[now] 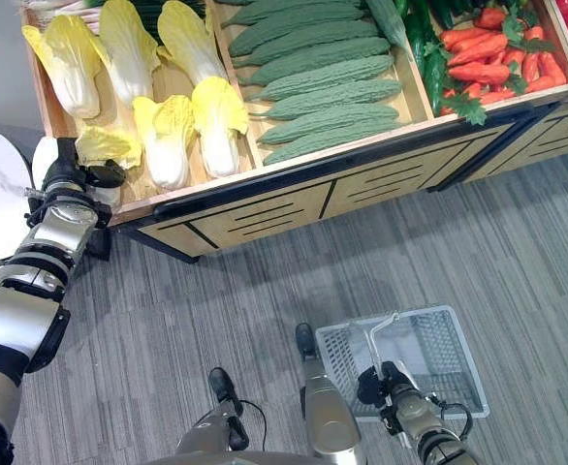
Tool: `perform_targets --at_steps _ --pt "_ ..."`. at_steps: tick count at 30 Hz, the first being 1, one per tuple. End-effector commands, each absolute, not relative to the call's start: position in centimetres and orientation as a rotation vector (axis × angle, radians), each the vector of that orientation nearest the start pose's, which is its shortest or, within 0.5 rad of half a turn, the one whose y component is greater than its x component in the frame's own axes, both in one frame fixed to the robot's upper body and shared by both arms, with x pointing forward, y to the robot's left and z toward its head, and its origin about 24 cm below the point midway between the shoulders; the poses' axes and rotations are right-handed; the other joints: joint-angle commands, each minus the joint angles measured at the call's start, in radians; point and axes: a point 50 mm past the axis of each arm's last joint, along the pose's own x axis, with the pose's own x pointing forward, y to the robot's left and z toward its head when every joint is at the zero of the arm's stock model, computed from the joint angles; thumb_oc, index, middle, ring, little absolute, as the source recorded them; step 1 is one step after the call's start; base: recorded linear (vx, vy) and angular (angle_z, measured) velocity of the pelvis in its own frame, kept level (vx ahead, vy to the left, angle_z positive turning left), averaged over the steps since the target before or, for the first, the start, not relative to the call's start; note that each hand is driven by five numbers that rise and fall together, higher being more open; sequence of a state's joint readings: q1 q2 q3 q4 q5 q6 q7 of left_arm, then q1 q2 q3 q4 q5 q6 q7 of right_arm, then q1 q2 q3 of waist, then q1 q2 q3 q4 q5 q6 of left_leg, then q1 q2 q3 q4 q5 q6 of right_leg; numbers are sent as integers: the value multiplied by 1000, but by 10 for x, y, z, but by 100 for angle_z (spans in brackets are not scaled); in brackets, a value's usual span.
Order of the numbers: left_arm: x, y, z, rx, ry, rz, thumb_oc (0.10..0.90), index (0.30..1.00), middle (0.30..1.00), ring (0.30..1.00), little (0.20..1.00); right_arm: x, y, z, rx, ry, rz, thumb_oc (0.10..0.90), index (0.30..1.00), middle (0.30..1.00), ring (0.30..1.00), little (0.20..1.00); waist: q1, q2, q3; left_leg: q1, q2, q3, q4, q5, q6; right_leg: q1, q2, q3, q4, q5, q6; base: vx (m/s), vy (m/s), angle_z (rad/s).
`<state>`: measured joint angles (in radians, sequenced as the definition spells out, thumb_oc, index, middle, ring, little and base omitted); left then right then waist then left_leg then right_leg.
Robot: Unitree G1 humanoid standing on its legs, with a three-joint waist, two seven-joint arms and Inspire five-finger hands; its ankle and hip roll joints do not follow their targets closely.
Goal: Get the vegetables into the basket
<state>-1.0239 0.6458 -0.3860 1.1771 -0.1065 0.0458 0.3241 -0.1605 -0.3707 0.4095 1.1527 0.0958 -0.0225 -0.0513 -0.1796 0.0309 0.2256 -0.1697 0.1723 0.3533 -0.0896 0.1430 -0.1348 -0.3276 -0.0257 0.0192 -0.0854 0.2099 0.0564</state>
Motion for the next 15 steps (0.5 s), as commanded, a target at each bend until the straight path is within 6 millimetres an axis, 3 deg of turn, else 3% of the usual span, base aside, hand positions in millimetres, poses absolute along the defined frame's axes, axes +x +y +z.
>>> perform_targets --at_steps 1,3,8,15 --pt "386 300 145 739 199 480 400 300 300 300 300 143 -241 -143 -491 1077 78 400 300 300 300 300 18 -46 -3 50 22 -71 2 -17 -55 42 -55 -25 -2 -58 117 20 31 9" --pt "380 300 129 698 221 474 400 300 300 300 300 134 -247 -145 -501 1107 75 400 300 300 300 300 28 -50 -9 76 14 -74 2 -30 -49 70 -59 -32 1 -61 114 -1 65 8" --pt "376 290 124 624 137 433 400 300 300 300 300 127 -252 -146 -495 1143 54 400 300 300 300 300 53 -50 -26 109 4 -88 2 -46 -41 116 -70 -51 4 -72 115 15 38 7" --pt "351 282 102 586 58 358 400 300 300 300 300 106 -257 -151 -462 1226 38 400 300 300 300 300 99 -61 -88 195 -14 -123 2 -78 -25 236 -87 -91 6 -110 116 39 71 28"
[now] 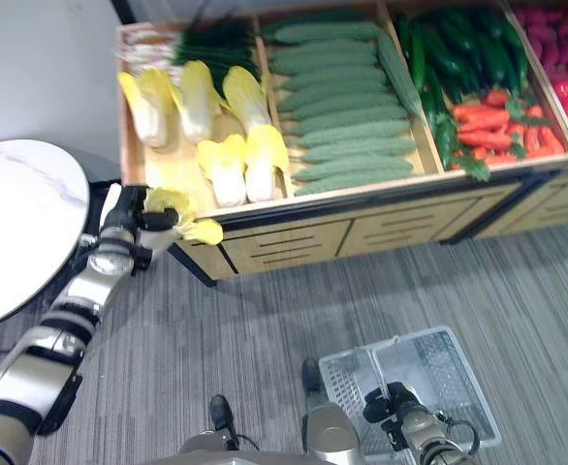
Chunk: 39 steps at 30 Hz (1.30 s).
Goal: Get the vegetables into the basket
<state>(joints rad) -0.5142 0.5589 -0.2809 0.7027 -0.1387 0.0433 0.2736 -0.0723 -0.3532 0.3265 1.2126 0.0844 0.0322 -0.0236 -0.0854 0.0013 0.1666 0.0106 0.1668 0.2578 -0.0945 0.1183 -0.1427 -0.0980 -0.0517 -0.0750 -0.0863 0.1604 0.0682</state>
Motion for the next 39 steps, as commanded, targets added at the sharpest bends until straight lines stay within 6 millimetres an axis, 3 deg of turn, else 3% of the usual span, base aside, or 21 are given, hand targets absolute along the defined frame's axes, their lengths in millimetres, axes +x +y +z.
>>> perform_targets --at_steps 1,9,10,14,15,19,26,28,39 --pt "349 281 102 582 50 350 400 300 300 300 300 106 -258 -152 -458 1231 34 400 300 300 300 300 11 -33 -36 22 -10 -32 7 -56 -15 14 -65 -2 8 -61 105 18 64 17" --pt "321 269 91 520 -8 260 400 300 300 300 300 97 -259 -154 -435 1270 34 400 300 300 300 300 42 -45 -80 60 -36 -63 7 -81 6 69 -87 -22 13 -70 112 11 77 17" --pt "308 264 85 476 -13 225 400 300 300 300 300 94 -258 -155 -423 1281 34 400 300 300 300 300 49 -46 -90 69 -45 -70 7 -89 14 82 -95 -27 15 -72 113 -7 84 15" --pt "307 264 84 475 -11 225 400 300 300 300 300 93 -258 -155 -425 1282 35 400 300 300 300 300 48 -45 -90 70 -45 -70 7 -89 14 83 -96 -27 14 -72 114 -8 39 3" --pt "278 251 73 394 -17 136 400 300 300 300 300 88 -256 -157 -399 1302 35 400 300 300 300 300 65 -50 -100 84 -62 -86 7 -103 29 98 -111 -35 23 -74 119 -26 118 -3" --pt "263 242 67 332 -7 76 400 300 300 300 300 86 -255 -157 -389 1312 36 400 300 300 300 300 75 -52 -108 92 -76 -101 11 -112 41 111 -125 -40 33 -79 123 -17 67 10" --pt "259 239 68 313 -12 60 400 300 300 300 300 86 -255 -157 -389 1313 37 400 300 300 300 300 78 -54 -110 96 -81 -105 12 -115 44 114 -130 -42 37 -79 125 -8 20 4" --pt "253 224 72 251 -44 -5 400 300 300 300 300 87 -258 -157 -387 1322 21 400 300 300 300 300 86 -59 -110 105 -92 -114 16 -127 58 122 -143 -46 53 -84 130 -45 84 0" --pt "255 214 89 268 -110 -69 400 300 300 300 300 81 -260 -157 -391 1333 -6 400 300 300 300 300 74 -63 -82 108 -121 -102 12 -140 79 99 -173 -26 66 -63 149 -16 53 1"
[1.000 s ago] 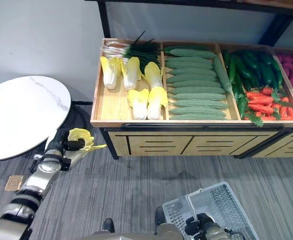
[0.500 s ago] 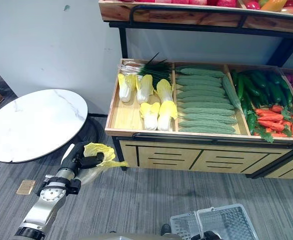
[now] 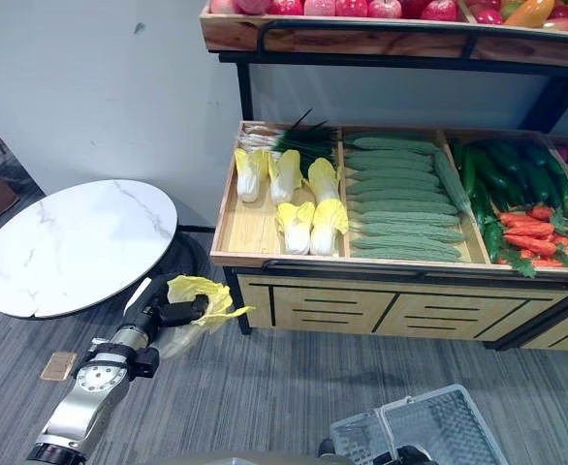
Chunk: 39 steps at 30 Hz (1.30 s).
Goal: Get the vegetables into the basket
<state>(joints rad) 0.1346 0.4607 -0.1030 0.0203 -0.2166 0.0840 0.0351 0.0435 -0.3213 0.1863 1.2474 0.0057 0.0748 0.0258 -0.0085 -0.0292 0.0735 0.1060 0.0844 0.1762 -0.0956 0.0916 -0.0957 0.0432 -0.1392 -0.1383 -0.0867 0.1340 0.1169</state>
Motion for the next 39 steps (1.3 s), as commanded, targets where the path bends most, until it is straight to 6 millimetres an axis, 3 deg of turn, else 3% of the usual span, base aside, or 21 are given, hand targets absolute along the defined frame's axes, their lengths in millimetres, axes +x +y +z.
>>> perform_targets --at_steps 1,7,8,9,10,12,13,16,21,25,29,31,33,34,36,39 --pt "256 213 91 270 -116 -76 400 300 300 300 300 81 -261 -157 -389 1331 -11 400 300 300 300 300 -5 -32 13 12 -41 -16 14 -116 34 -45 -87 41 66 -34 102 7 46 -7" --pt "265 206 102 293 -161 -104 400 300 300 300 300 86 -265 -154 -399 1298 -28 400 300 300 300 300 -44 -28 49 7 -64 39 34 -136 53 -98 -96 99 73 0 120 -47 69 -31" --pt "269 205 108 304 -186 -110 400 300 300 300 300 90 -265 -153 -399 1280 -32 400 300 300 300 300 -64 -25 69 4 -64 100 40 -142 57 -150 -87 146 75 38 142 -139 19 -69" --pt "271 207 112 309 -202 -99 400 300 300 300 300 94 -261 -153 -399 1266 -25 400 300 300 300 300 -55 -15 82 8 -44 150 52 -149 53 -181 -101 80 93 53 140 -127 0 -157" --pt "272 207 112 310 -203 -98 400 300 300 300 300 95 -261 -153 -399 1265 -25 400 300 300 300 300 -53 -17 82 4 -45 153 54 -145 52 -186 -101 82 93 57 139 -100 -69 -188" --pt "271 211 115 319 -206 -80 400 300 300 300 300 96 -259 -154 -413 1264 -8 400 300 300 300 300 -26 -7 89 6 -16 211 70 -153 42 -173 -154 -112 109 47 124 -79 -56 -144" --pt "270 216 115 336 -204 -61 400 300 300 300 300 99 -257 -154 -425 1259 10 400 300 300 300 300 -11 -19 80 15 -4 280 79 -152 31 -163 -192 -233 102 62 124 1 -65 -98" --pt "269 213 113 321 -200 -78 400 300 300 300 300 99 -258 -153 -425 1258 7 400 300 300 300 300 -28 -26 67 28 4 300 80 -142 19 -160 -174 -203 96 66 121 101 -110 -130" --pt "270 203 102 285 -160 -114 400 300 300 300 300 94 -265 -152 -410 1264 -32 400 300 300 300 300 -64 14 43 53 61 282 59 -108 -26 -115 -109 -209 72 13 94 119 -209 0" --pt "272 201 100 268 -151 -114 400 300 300 300 300 102 -272 -148 -422 1235 -53 400 300 300 300 300 -71 43 50 34 111 261 63 -69 -57 -126 -65 -207 96 -37 65 57 -190 9" --pt "273 195 98 232 -144 -131 400 300 300 300 300 106 -276 -145 -470 1231 -31 400 300 300 300 300 -52 45 76 -39 149 183 231 -25 -88 -97 -17 -213 82 -69 24 45 -184 12" --pt "276 192 99 230 -151 -136 400 300 300 300 300 110 -281 -142 -496 1220 -30 400 300 300 300 300 -27 22 98 -116 112 59 303 -2 -88 -86 -18 -209 56 -63 16 39 -77 12" --pt "273 195 95 221 -141 -110 400 300 300 300 300 114 -280 -141 -540 1216 12 400 300 300 300 300 11 -6 102 -152 36 -95 185 -100 -51 -81 -25 -160 43 -71 36 178 86 1" --pt "272 196 94 228 -141 -104 400 300 300 300 300 116 -281 -140 -550 1212 20 400 300 300 300 300 22 -13 105 -175 27 -137 154 -85 -47 -88 -26 -137 45 -68 40 140 88 -32" --pt "271 199 94 243 -142 -93 400 300 300 300 300 115 -282 -140 -559 1216 23 400 300 300 300 300 28 -17 111 -192 25 -155 146 -75 -46 -87 -27 -122 48 -69 44 77 31 -98" --pt "267 207 97 266 -147 -79 400 300 300 300 300 121 -278 -140 -558 1199 36 400 300 300 300 300 27 -26 114 -180 14 -153 150 -110 -19 -110 -22 -74 52 -57 50 53 102 -85"
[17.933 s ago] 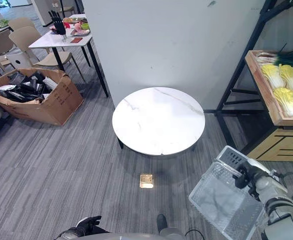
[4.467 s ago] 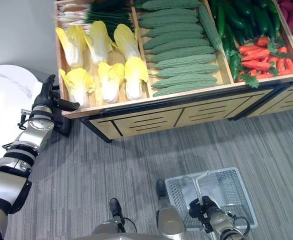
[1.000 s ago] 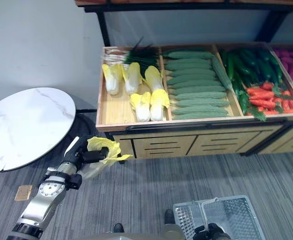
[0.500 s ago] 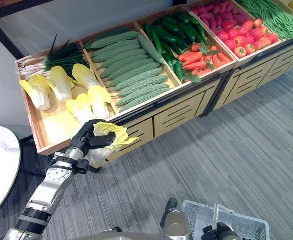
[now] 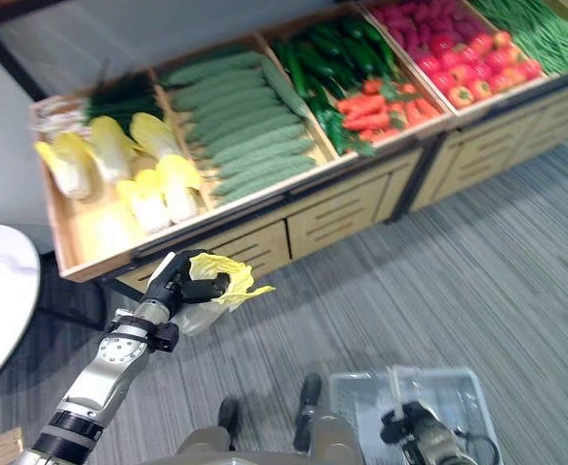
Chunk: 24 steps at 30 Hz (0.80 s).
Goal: Get the vegetables into the basket
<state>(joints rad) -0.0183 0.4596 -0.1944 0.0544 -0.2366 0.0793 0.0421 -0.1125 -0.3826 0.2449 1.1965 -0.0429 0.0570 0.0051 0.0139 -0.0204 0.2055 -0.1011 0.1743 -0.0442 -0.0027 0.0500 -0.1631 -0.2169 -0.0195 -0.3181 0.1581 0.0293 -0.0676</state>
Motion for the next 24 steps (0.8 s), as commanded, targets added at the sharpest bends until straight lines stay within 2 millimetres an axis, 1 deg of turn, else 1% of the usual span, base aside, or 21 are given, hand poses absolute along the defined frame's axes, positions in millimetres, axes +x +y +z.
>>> perform_targets --at_steps 1,3,4,7,10,12,17,19,22,23,24 --pt "266 208 97 272 -147 -73 400 300 300 300 300 119 -277 -141 -550 1203 34 400 300 300 300 300 5 -38 -21 35 -81 82 49 -74 55 147 -146 114 -198 55 238 29 164 -42" --pt "265 211 99 280 -157 -61 400 300 300 300 300 120 -274 -142 -524 1197 13 400 300 300 300 300 8 -48 -18 43 -95 111 50 -84 67 139 -162 129 -201 73 249 25 242 -42" --pt "265 217 103 311 -164 -36 400 300 300 300 300 124 -269 -142 -510 1184 14 400 300 300 300 300 11 -59 -13 45 -110 125 56 -96 82 124 -172 147 -192 81 258 7 216 -43" --pt "266 220 105 334 -167 -25 400 300 300 300 300 126 -260 -144 -502 1178 38 400 300 300 300 300 25 -79 -5 57 -130 142 53 -109 101 113 -183 165 -177 91 268 5 160 -30" --pt "266 221 105 340 -163 -17 400 300 300 300 300 127 -254 -146 -481 1174 43 400 300 300 300 300 28 -95 5 71 -155 154 54 -124 118 107 -207 175 -161 108 284 14 169 -3" --pt "266 222 104 345 -158 -13 400 300 300 300 300 127 -252 -146 -471 1174 45 400 300 300 300 300 28 -97 10 79 -174 161 68 -144 132 103 -224 186 -147 117 293 11 127 3" --pt "266 223 105 353 -155 -13 400 300 300 300 300 127 -253 -146 -463 1173 38 400 300 300 300 300 22 -97 14 87 -193 179 100 -171 143 100 -245 198 -135 139 302 -4 90 -14" --pt "266 224 106 357 -158 -5 400 300 300 300 300 130 -254 -145 -464 1165 34 400 300 300 300 300 18 -97 17 88 -202 189 117 -187 149 90 -255 202 -135 158 306 -12 50 -9" --pt "264 227 108 364 -168 7 400 300 300 300 300 136 -254 -142 -471 1149 38 400 300 300 300 300 15 -98 31 85 -209 224 140 -200 154 63 -261 224 -146 220 324 -90 39 -29" --pt "262 232 110 378 -171 24 400 300 300 300 300 143 -250 -141 -478 1131 52 400 300 300 300 300 21 -92 36 86 -192 267 121 -183 146 22 -264 202 -154 276 329 -167 -27 -99" --pt "261 234 111 379 -176 33 400 300 300 300 300 146 -248 -140 -481 1122 58 400 300 300 300 300 25 -85 35 84 -180 278 109 -170 143 9 -262 195 -146 274 329 -181 -47 -122"
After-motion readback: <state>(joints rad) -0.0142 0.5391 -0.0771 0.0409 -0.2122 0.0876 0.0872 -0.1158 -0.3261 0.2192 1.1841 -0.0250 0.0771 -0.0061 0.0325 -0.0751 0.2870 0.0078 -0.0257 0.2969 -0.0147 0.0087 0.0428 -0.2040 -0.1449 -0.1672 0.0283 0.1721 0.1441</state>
